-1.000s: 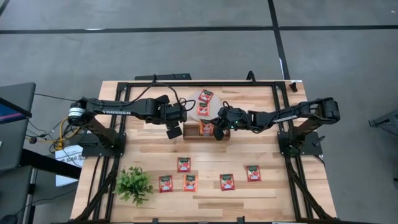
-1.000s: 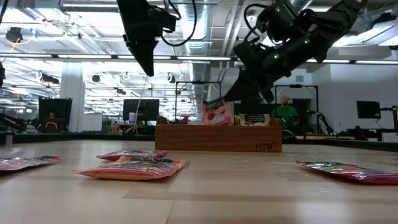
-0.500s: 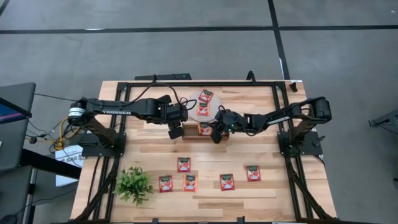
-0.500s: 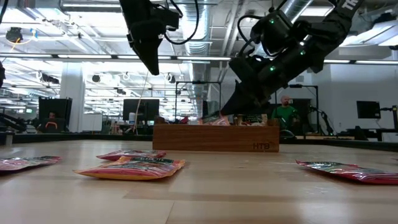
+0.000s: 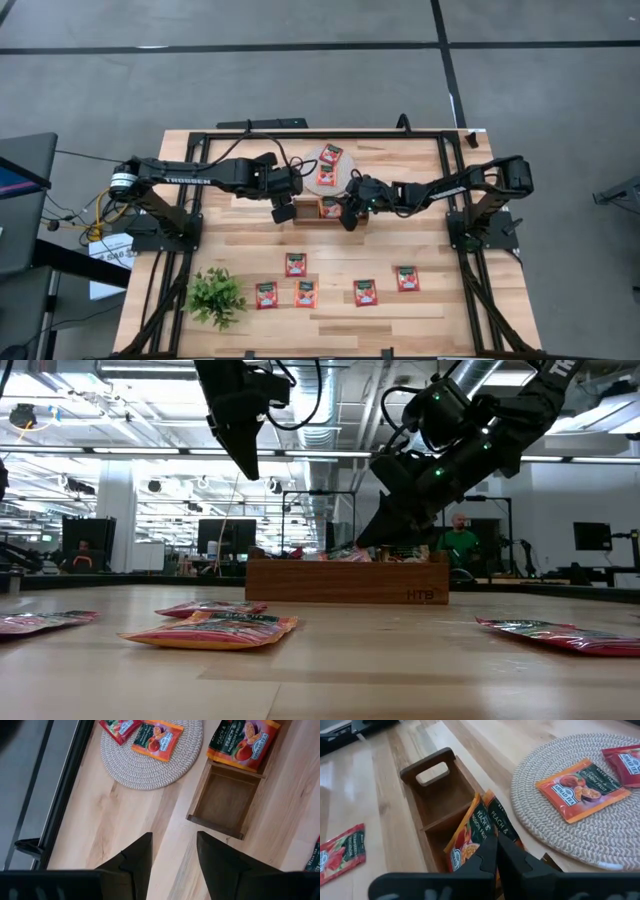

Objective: Pick & Place Tea
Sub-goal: Put the orange tea bag into the middle section of the wooden organizer

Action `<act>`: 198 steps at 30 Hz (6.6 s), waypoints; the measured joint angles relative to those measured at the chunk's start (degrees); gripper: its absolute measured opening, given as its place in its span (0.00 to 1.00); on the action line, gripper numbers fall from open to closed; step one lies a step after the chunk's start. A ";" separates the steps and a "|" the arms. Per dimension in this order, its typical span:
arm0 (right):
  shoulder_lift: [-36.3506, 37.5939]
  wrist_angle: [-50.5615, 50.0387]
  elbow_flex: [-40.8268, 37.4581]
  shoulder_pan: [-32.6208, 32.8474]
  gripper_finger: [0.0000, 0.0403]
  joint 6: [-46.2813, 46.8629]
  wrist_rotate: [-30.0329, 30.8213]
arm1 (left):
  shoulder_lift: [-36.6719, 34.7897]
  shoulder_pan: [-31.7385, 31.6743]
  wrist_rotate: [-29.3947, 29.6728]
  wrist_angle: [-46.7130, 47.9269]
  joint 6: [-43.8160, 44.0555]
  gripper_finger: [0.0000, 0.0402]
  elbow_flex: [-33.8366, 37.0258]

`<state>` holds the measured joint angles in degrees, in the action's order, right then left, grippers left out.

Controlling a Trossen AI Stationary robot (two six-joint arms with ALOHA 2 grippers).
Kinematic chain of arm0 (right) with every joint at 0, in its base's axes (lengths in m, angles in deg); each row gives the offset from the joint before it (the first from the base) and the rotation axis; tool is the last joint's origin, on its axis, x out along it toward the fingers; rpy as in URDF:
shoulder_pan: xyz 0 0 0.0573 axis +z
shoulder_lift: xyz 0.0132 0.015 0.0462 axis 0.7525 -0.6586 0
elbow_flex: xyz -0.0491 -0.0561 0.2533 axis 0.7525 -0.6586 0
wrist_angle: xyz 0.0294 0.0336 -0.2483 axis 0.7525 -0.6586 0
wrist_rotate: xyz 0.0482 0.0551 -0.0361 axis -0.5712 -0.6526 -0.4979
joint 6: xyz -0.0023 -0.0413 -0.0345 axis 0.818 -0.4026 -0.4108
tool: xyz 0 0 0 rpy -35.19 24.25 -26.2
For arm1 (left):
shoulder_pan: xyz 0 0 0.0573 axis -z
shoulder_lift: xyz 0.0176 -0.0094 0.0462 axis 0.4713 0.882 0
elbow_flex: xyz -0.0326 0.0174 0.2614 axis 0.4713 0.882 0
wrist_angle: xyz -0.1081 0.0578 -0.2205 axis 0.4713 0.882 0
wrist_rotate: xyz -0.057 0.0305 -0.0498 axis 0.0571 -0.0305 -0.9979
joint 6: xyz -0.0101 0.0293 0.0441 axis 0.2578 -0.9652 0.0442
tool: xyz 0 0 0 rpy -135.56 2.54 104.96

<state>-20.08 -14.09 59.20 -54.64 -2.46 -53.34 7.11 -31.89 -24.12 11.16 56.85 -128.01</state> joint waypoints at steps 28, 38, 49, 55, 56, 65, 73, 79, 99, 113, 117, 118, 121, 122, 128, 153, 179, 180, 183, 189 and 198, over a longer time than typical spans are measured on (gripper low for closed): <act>0.04 -4.32 1.73 -1.43 0.16 -1.91 -7.17 | 0.02 0.00 -0.04 -2.09 -1.53 0.37 0.00; 0.04 -11.43 5.39 -1.43 0.24 -2.83 -7.15 | 0.02 -0.02 -0.07 -2.09 -1.53 0.37 0.00; 0.04 -20.20 10.92 1.11 0.24 -3.23 -7.19 | 0.02 0.00 -0.07 -2.07 -1.53 0.37 -0.02; 1.10 -25.66 13.29 0.67 0.24 -4.40 -6.66 | 0.02 0.00 -0.07 -2.09 -2.60 0.37 -0.02; 1.54 -26.31 13.92 0.35 0.24 -4.86 -6.40 | 0.02 0.00 -0.09 -2.09 -2.67 0.37 -0.02; 12.10 -34.34 16.06 -3.21 0.24 -9.61 -0.53 | 0.02 -0.02 -2.41 -2.22 -2.59 0.37 -0.02; 14.46 -46.70 16.04 -6.85 0.24 -10.37 0.54 | 0.02 0.07 -4.81 -2.27 0.16 0.37 -0.02; 12.06 -49.06 16.00 -3.88 0.24 -9.47 -7.93 | 0.02 0.99 -6.73 -0.86 2.26 0.37 -0.02; 11.93 -41.19 15.98 20.06 0.21 -5.71 -12.83 | 0.54 10.29 -17.59 -9.88 6.67 0.37 9.57; 11.93 -50.08 15.98 20.72 0.19 -6.23 -12.79 | 9.47 15.19 -26.89 -24.74 7.19 0.37 9.53; 11.93 -50.10 15.39 19.68 0.19 -5.70 -12.75 | 10.49 16.68 -27.59 -25.31 5.41 0.37 9.55; 11.96 -50.11 15.01 19.31 0.19 -4.95 -12.70 | 10.78 17.05 -27.45 -25.65 4.46 0.37 9.53; 12.53 -50.37 13.28 18.45 0.19 -1.56 -11.71 | 11.71 18.48 -27.06 -26.48 2.55 0.37 9.54; 12.82 -50.22 12.75 18.34 0.19 -0.32 -10.78 | 12.11 19.12 -27.09 -27.46 1.97 0.37 9.53; 16.98 -49.20 10.73 19.22 0.19 3.29 -6.26 | 15.87 22.75 -26.60 -32.94 2.30 0.37 9.53; 44.33 -41.77 3.87 26.96 0.19 8.28 11.59 | 23.99 23.79 -22.08 -36.45 5.35 0.37 7.56; 43.89 -39.93 3.89 27.94 0.19 7.77 13.18 | 26.53 22.61 -25.17 -30.38 3.97 0.00 0.61; 43.89 -39.93 3.89 27.94 0.19 7.77 13.18 | 26.49 22.61 -25.31 -30.35 3.90 0.00 -0.36; 43.89 -39.95 3.89 27.94 0.19 7.77 13.18 | 26.34 22.53 -25.00 -29.32 3.40 0.00 -2.01; 43.89 -39.95 3.89 27.94 0.19 7.77 13.16 | 26.34 22.51 -24.79 -23.94 3.29 0.00 -5.64; 43.78 -40.25 3.89 27.94 0.19 7.80 12.57 | 26.21 22.51 -20.18 -7.97 -0.32 0.00 -19.45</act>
<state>23.70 -54.34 63.09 -26.70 5.33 -40.78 33.32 -9.38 -44.30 3.19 56.53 -147.46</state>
